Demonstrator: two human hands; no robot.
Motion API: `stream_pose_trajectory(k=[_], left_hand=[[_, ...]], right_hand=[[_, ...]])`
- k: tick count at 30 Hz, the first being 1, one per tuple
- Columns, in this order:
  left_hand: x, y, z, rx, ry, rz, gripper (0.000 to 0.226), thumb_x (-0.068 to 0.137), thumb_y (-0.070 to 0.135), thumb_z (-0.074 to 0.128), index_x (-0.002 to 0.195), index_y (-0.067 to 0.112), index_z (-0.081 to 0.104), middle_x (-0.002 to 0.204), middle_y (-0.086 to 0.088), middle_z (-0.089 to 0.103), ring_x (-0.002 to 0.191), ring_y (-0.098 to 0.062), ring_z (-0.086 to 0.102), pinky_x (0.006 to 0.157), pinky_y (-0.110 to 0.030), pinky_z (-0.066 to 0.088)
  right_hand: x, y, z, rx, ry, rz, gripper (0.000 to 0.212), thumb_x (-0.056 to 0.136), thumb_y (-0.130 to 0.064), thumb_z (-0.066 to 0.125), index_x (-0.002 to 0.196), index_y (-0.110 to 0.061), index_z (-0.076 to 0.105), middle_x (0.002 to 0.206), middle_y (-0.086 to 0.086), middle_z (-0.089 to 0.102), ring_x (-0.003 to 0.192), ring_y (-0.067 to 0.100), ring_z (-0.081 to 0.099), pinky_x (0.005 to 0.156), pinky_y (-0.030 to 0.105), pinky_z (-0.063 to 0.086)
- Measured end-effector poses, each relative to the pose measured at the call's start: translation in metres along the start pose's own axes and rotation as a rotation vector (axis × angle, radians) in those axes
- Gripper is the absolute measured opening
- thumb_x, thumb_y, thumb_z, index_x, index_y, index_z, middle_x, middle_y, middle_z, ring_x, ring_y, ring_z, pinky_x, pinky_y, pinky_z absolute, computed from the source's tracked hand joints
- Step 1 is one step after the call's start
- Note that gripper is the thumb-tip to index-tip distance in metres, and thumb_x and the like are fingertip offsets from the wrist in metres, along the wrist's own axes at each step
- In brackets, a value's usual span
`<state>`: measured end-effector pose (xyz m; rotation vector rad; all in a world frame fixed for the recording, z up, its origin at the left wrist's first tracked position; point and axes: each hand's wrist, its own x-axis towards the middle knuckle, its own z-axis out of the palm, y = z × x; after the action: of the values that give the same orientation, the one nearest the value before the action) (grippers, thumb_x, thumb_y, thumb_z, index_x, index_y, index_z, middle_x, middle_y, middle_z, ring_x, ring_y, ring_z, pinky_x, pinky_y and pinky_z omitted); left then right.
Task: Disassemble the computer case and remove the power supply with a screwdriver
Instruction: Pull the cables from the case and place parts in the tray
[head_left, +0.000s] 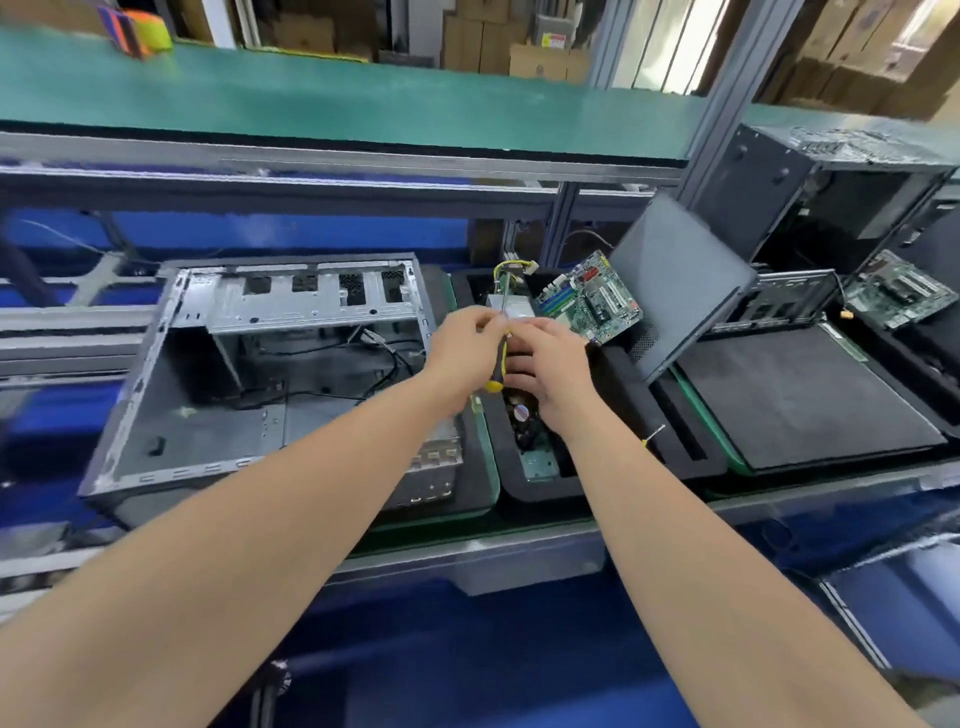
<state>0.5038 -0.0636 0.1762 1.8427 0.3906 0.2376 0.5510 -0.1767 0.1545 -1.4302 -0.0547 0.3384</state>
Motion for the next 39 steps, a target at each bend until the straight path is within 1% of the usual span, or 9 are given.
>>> stream_pose_trajectory(k=[3, 5, 11, 19, 23, 26, 30, 34, 39], left_hand=[[-0.017, -0.007, -0.039, -0.031, 0.143, -0.061, 0.023, 0.102, 0.032, 0.053, 0.106, 0.021, 0.072, 0.102, 0.003, 0.074, 0.096, -0.020, 0.070, 0.084, -0.037, 0.058], [-0.033, -0.015, -0.065, -0.025, 0.253, -0.076, 0.022, 0.102, 0.031, 0.055, 0.091, 0.024, 0.072, 0.089, 0.007, 0.074, 0.087, -0.017, 0.070, 0.072, -0.030, 0.056], [-0.109, -0.045, -0.133, -0.062, 0.579, -0.165, 0.026, 0.101, 0.037, 0.058, 0.082, 0.027, 0.073, 0.080, 0.007, 0.074, 0.072, -0.010, 0.067, 0.047, -0.017, 0.046], [-0.251, -0.116, -0.215, -0.157, 0.956, -0.321, 0.021, 0.098, 0.036, 0.065, 0.091, 0.022, 0.078, 0.090, 0.002, 0.077, 0.089, -0.021, 0.072, 0.082, -0.042, 0.060], [-0.315, -0.159, -0.247, -0.343, 0.996, -0.412, 0.022, 0.099, 0.028, 0.065, 0.097, 0.010, 0.078, 0.096, -0.015, 0.077, 0.092, -0.039, 0.073, 0.084, -0.053, 0.060], [-0.352, -0.196, -0.262, -0.313, 1.003, -0.524, 0.019, 0.097, 0.026, 0.065, 0.098, 0.015, 0.080, 0.095, -0.012, 0.077, 0.094, -0.037, 0.073, 0.082, -0.043, 0.062], [-0.388, -0.247, -0.276, -0.335, 0.936, -0.670, 0.017, 0.091, 0.017, 0.067, 0.100, 0.021, 0.081, 0.096, -0.003, 0.078, 0.094, -0.022, 0.074, 0.083, -0.038, 0.062], [-0.414, -0.293, -0.285, -0.282, 0.890, -0.784, 0.031, 0.087, 0.008, 0.060, 0.107, 0.023, 0.078, 0.102, 0.001, 0.076, 0.096, -0.017, 0.070, 0.075, -0.032, 0.059], [-0.428, -0.328, -0.299, -0.223, 0.787, -0.845, 0.036, 0.077, 0.012, 0.060, 0.106, 0.025, 0.078, 0.102, 0.002, 0.075, 0.097, -0.018, 0.069, 0.077, -0.030, 0.058]], right_hand=[[-0.013, -0.002, 0.038, -0.002, -0.134, 0.012, 0.008, 0.098, -0.009, 0.067, 0.106, -0.006, 0.066, 0.077, 0.009, 0.072, 0.059, 0.022, 0.068, 0.050, 0.030, 0.055], [-0.023, 0.002, 0.066, -0.015, -0.220, 0.019, 0.011, 0.097, -0.009, 0.070, 0.108, -0.004, 0.067, 0.081, 0.011, 0.071, 0.063, 0.022, 0.069, 0.054, 0.033, 0.058], [-0.072, 0.031, 0.150, -0.049, -0.470, 0.079, 0.014, 0.099, -0.009, 0.069, 0.110, 0.000, 0.068, 0.082, 0.015, 0.074, 0.072, 0.028, 0.073, 0.061, 0.037, 0.063], [-0.192, 0.099, 0.248, -0.092, -0.830, 0.229, 0.011, 0.096, 0.000, 0.070, 0.106, -0.001, 0.065, 0.089, 0.018, 0.073, 0.066, 0.027, 0.074, 0.060, 0.039, 0.062], [-0.245, 0.147, 0.282, -0.173, -0.925, 0.293, 0.021, 0.093, -0.002, 0.072, 0.112, 0.000, 0.062, 0.108, 0.027, 0.074, 0.083, 0.037, 0.078, 0.076, 0.054, 0.066], [-0.276, 0.190, 0.303, -0.215, -0.940, 0.383, 0.025, 0.091, 0.002, 0.071, 0.113, 0.001, 0.059, 0.117, 0.034, 0.068, 0.085, 0.038, 0.076, 0.083, 0.064, 0.062], [-0.305, 0.244, 0.317, -0.306, -0.914, 0.496, 0.025, 0.089, 0.006, 0.072, 0.105, -0.006, 0.056, 0.106, 0.027, 0.072, 0.089, 0.041, 0.077, 0.072, 0.050, 0.065], [-0.329, 0.288, 0.327, -0.371, -0.861, 0.628, 0.025, 0.090, 0.008, 0.070, 0.105, -0.005, 0.055, 0.102, 0.026, 0.068, 0.094, 0.039, 0.076, 0.079, 0.056, 0.065], [-0.344, 0.321, 0.343, -0.443, -0.775, 0.676, 0.029, 0.088, 0.012, 0.070, 0.105, -0.005, 0.055, 0.116, 0.030, 0.070, 0.101, 0.040, 0.076, 0.086, 0.055, 0.064]])
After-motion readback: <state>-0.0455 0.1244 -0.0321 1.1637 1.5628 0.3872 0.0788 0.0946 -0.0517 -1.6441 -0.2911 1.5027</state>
